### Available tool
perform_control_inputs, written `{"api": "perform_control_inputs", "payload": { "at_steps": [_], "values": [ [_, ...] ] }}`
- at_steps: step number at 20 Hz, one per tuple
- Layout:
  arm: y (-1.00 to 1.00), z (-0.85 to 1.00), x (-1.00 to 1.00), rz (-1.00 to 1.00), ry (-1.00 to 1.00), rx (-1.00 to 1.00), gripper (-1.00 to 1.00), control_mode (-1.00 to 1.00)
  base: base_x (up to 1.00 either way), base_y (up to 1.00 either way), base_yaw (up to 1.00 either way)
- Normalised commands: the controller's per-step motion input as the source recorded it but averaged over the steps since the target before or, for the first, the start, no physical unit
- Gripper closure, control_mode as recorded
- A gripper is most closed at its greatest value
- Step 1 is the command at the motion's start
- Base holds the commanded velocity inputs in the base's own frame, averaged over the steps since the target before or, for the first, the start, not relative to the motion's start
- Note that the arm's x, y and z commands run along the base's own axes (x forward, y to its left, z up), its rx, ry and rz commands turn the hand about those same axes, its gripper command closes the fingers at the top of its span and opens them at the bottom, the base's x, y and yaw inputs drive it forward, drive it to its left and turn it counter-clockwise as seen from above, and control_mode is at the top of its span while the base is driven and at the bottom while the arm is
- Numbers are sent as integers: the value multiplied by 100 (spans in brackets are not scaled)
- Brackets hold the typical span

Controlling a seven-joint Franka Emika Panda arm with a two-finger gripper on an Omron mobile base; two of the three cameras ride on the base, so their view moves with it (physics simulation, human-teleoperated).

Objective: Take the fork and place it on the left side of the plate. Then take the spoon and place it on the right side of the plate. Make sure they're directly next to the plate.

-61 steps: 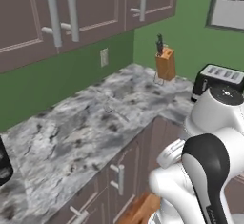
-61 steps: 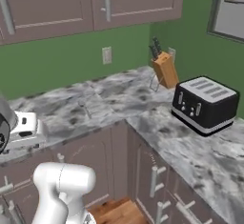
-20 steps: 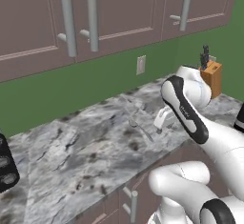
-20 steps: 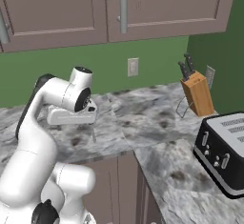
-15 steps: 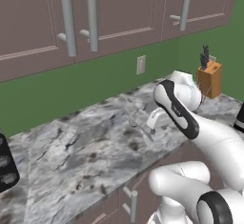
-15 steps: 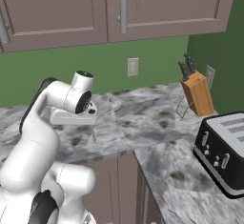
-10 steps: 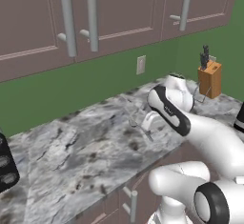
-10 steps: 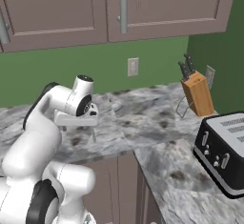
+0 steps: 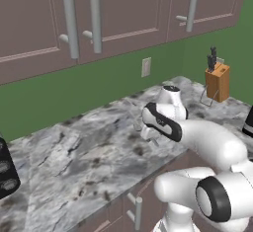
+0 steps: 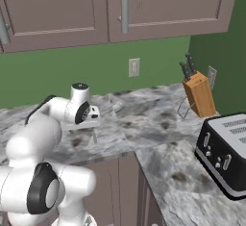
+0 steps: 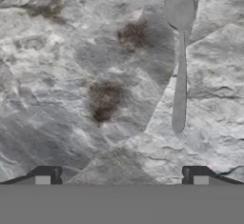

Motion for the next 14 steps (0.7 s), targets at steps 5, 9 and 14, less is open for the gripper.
{"api": "perform_control_inputs", "payload": {
  "at_steps": [5,9,14],
  "values": [
    [0,-33,49,-4,-7,-7,-100,-100,0,0,0],
    [0,-30,39,-3,-3,-1,-100,-100,0,0,0],
    [0,-28,41,-2,-1,0,-100,-100,0,0,0]
  ]
}}
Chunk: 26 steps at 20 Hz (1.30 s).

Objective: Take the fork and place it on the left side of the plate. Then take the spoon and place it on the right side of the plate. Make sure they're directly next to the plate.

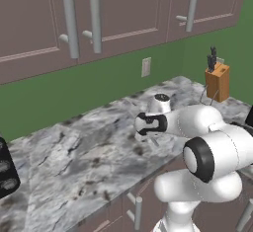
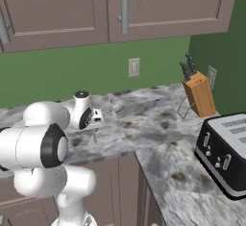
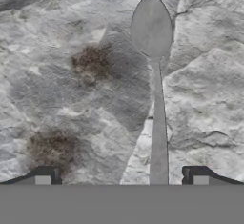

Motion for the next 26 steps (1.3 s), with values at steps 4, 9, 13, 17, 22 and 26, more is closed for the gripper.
{"api": "perform_control_inputs", "payload": {
  "at_steps": [4,9,13,17,22,26],
  "values": [
    [0,-25,44,-1,0,0,-100,-100,0,0,0],
    [3,-41,26,0,0,0,100,-100,0,0,0],
    [8,-48,6,0,-2,0,100,-100,0,0,0],
    [4,-46,0,0,-7,0,100,-100,0,0,0],
    [0,-28,0,0,-8,0,100,-100,0,0,0],
    [0,-1,-3,0,-13,0,100,-100,0,0,0]
  ]
}}
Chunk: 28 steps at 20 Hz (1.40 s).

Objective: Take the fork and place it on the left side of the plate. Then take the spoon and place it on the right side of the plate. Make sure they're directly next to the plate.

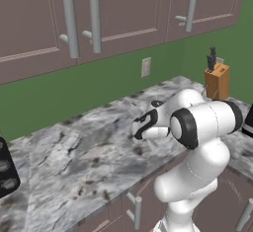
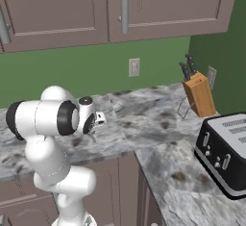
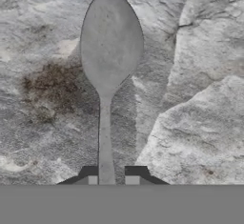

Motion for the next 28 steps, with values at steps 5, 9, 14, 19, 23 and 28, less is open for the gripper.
{"api": "perform_control_inputs", "payload": {
  "at_steps": [5,9,14,19,23,28],
  "values": [
    [0,28,-25,0,-14,0,100,-100,0,0,0],
    [0,43,-23,0,-11,0,100,-100,0,0,0],
    [-6,65,-14,0,-9,0,100,-100,0,0,0],
    [-23,70,-18,0,-2,0,100,-100,0,0,0],
    [-31,58,-29,-1,0,0,100,-100,0,0,0],
    [-21,65,-35,0,0,0,100,-100,0,0,0]
  ]
}}
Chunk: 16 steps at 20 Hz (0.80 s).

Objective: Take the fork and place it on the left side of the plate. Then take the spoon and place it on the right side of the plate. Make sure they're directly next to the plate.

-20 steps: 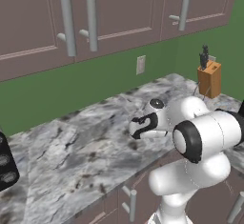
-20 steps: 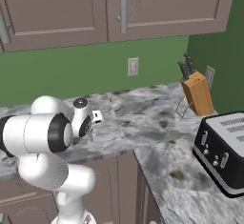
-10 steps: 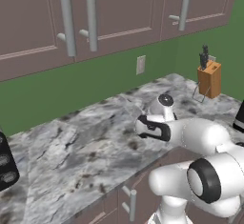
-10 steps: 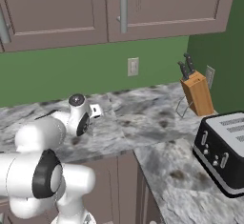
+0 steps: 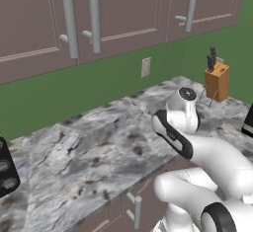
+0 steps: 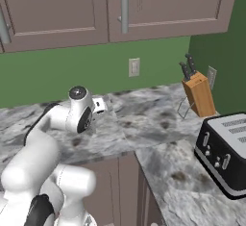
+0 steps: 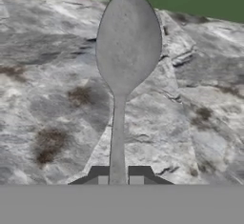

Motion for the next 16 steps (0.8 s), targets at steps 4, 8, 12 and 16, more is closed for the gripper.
{"api": "perform_control_inputs", "payload": {
  "at_steps": [4,8,12,16],
  "values": [
    [-14,48,-49,0,0,0,100,-100,0,0,0],
    [-9,34,-58,0,0,0,100,-100,0,0,0],
    [-5,17,-46,0,0,0,100,100,-17,-2,0],
    [0,0,0,0,0,0,100,100,-73,-8,0]
  ]
}}
